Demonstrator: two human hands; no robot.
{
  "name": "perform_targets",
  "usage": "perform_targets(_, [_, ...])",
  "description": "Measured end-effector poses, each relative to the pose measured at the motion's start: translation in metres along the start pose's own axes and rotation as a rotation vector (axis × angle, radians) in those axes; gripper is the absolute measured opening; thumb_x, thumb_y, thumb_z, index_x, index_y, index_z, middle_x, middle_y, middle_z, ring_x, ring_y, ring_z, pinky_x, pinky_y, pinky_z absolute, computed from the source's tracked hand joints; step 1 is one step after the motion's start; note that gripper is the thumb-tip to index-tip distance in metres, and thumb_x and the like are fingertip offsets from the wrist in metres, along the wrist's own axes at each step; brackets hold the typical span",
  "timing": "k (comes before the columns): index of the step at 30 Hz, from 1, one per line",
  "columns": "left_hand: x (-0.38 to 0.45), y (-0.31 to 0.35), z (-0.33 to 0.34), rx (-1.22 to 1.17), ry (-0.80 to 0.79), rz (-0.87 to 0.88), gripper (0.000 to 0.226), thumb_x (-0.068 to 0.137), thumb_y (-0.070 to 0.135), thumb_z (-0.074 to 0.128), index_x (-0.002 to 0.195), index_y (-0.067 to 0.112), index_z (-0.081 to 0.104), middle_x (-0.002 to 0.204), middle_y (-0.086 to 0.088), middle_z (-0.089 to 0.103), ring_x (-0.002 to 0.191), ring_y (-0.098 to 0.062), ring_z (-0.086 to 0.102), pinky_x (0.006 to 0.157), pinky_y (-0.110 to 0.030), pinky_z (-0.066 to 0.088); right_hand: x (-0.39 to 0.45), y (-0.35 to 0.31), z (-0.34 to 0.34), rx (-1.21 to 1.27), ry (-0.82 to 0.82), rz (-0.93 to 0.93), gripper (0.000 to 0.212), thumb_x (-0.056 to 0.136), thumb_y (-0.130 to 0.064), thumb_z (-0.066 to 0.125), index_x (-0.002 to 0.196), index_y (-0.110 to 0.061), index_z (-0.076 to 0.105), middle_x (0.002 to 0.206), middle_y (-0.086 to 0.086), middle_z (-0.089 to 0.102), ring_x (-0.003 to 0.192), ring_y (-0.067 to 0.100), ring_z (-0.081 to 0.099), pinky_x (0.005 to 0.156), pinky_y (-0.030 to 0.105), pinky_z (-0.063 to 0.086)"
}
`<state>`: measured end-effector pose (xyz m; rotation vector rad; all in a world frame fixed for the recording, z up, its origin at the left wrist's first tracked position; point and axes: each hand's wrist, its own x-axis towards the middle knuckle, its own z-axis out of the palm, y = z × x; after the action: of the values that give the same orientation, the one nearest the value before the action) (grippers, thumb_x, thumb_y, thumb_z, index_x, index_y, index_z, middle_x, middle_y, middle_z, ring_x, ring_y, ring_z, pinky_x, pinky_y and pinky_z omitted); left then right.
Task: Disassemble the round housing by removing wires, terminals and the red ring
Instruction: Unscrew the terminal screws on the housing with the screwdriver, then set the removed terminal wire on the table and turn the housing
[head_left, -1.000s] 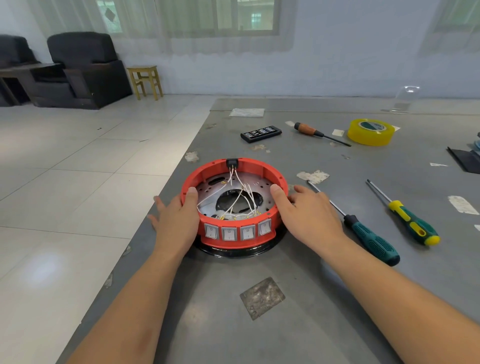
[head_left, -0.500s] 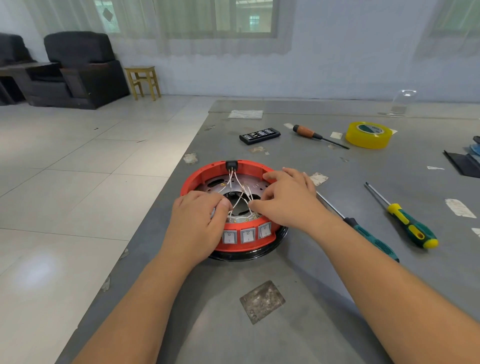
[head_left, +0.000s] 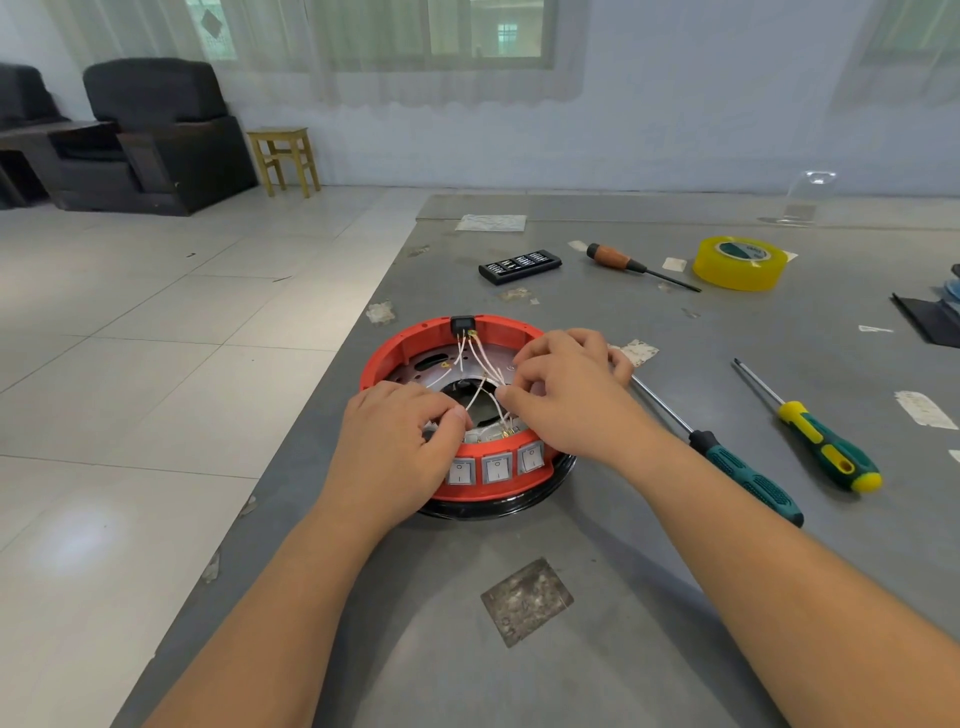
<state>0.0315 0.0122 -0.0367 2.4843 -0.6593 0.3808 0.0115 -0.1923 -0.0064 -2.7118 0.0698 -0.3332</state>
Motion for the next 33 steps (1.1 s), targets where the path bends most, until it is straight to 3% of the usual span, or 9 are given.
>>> perform_targets(8, [0.000, 0.002, 0.001, -0.054, 0.037, -0.031, 0.033, 0.096, 0.049, 0.044, 0.094, 0.035, 0.074, 0.099, 0.020, 0.067, 0.104, -0.008, 0.053, 0.094, -0.029, 0.028, 0.004, -0.001, 0.006, 0.161, 0.157, -0.081, 0.033, 0.100, -0.053, 0.053, 0.070, -0.038, 0.055, 0.100, -0.020, 0.059, 0.116, 0.005, 0.042, 0.092, 0.034, 0.019])
perform_targets(13, [-0.002, 0.005, 0.003, -0.223, 0.152, -0.096, 0.020, 0.104, 0.034, 0.057, 0.092, 0.031, 0.072, 0.092, 0.020, 0.069, 0.097, -0.006, 0.057, 0.093, -0.038, 0.044, 0.002, 0.000, 0.008, 0.302, 0.168, -0.077, 0.032, 0.102, -0.050, 0.051, 0.080, -0.030, 0.063, 0.081, -0.018, 0.061, 0.096, 0.007, 0.055, 0.105, 0.045, 0.031])
perform_targets(16, [-0.001, 0.010, 0.001, -0.344, 0.200, -0.143, 0.022, 0.103, 0.032, 0.060, 0.087, 0.033, 0.074, 0.078, 0.021, 0.071, 0.091, 0.001, 0.063, 0.081, -0.026, 0.046, -0.001, 0.003, 0.002, 0.451, 0.067, -0.093, 0.030, 0.101, -0.049, 0.056, 0.084, -0.028, 0.068, 0.073, -0.026, 0.067, 0.077, 0.002, 0.062, 0.104, 0.052, 0.042])
perform_targets(19, [0.001, 0.018, -0.001, -0.468, 0.216, -0.229, 0.023, 0.102, 0.032, 0.062, 0.084, 0.037, 0.074, 0.073, 0.023, 0.073, 0.085, 0.007, 0.065, 0.074, -0.015, 0.040, -0.002, 0.006, -0.004, 0.492, -0.018, -0.124, 0.020, 0.097, -0.044, 0.065, 0.084, -0.030, 0.070, 0.062, -0.036, 0.059, 0.069, -0.016, 0.055, 0.092, 0.044, 0.037])
perform_targets(21, [0.003, 0.022, -0.002, -0.487, 0.221, -0.256, 0.024, 0.102, 0.034, 0.062, 0.082, 0.038, 0.074, 0.072, 0.023, 0.073, 0.084, 0.009, 0.065, 0.073, -0.011, 0.038, -0.002, 0.006, -0.005, 0.520, -0.028, -0.136, 0.016, 0.096, -0.038, 0.069, 0.082, -0.030, 0.071, 0.059, -0.036, 0.057, 0.067, -0.017, 0.053, 0.088, 0.041, 0.033])
perform_targets(24, [0.006, 0.029, -0.004, -0.485, 0.231, -0.305, 0.026, 0.103, 0.035, 0.059, 0.081, 0.038, 0.073, 0.071, 0.026, 0.072, 0.085, 0.016, 0.063, 0.070, -0.006, 0.035, -0.002, 0.006, -0.005, 0.568, -0.015, -0.130, 0.016, 0.094, -0.036, 0.072, 0.079, -0.029, 0.071, 0.076, -0.026, 0.070, 0.086, -0.002, 0.063, 0.104, 0.048, 0.039])
perform_targets(26, [0.006, 0.033, -0.005, -0.492, 0.249, -0.334, 0.027, 0.103, 0.036, 0.059, 0.080, 0.039, 0.072, 0.071, 0.027, 0.072, 0.085, 0.018, 0.062, 0.074, -0.013, 0.040, -0.004, 0.006, -0.006, 0.585, -0.030, -0.120, 0.017, 0.092, -0.037, 0.073, 0.077, -0.031, 0.073, 0.085, -0.016, 0.076, 0.094, 0.007, 0.069, 0.106, 0.052, 0.043])
perform_targets(30, [0.005, 0.041, -0.011, -0.399, 0.287, -0.292, 0.023, 0.098, 0.046, 0.054, 0.077, 0.048, 0.066, 0.071, 0.028, 0.071, 0.081, 0.007, 0.067, 0.100, -0.047, 0.052, -0.003, 0.009, -0.009, 0.667, -0.031, -0.098, 0.013, 0.092, -0.036, 0.075, 0.082, -0.029, 0.078, 0.085, -0.012, 0.078, 0.084, 0.005, 0.072, 0.081, 0.032, 0.055])
perform_targets(33, [0.013, 0.049, -0.013, -0.400, 0.238, -0.284, 0.022, 0.098, 0.043, 0.055, 0.081, 0.042, 0.068, 0.070, 0.016, 0.073, 0.077, -0.003, 0.069, 0.092, -0.049, 0.056, 0.001, 0.014, -0.015, 0.794, 0.050, -0.051, 0.007, 0.092, -0.033, 0.075, 0.094, -0.030, 0.082, 0.088, -0.011, 0.079, 0.088, 0.006, 0.074, 0.083, 0.029, 0.059])
